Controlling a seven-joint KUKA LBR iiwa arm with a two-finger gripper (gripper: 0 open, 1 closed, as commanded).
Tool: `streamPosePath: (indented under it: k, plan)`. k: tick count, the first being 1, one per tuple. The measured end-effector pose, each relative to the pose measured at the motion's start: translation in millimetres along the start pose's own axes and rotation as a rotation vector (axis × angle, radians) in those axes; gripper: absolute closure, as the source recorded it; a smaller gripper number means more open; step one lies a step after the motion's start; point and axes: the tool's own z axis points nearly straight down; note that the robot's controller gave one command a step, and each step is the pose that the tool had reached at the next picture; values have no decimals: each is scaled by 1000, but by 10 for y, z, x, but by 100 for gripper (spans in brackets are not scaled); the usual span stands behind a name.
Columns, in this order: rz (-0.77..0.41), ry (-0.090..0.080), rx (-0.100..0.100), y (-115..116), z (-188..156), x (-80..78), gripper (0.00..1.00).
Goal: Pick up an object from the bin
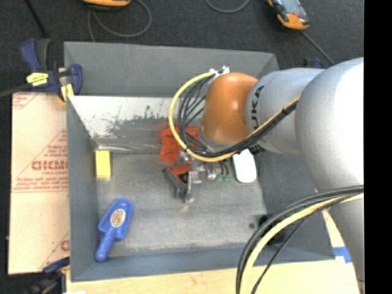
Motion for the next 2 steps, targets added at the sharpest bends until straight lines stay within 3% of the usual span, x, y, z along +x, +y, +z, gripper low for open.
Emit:
streamPosePath:
  k: [2]
  plan:
    - [5,7,-2,300,2,-407,100]
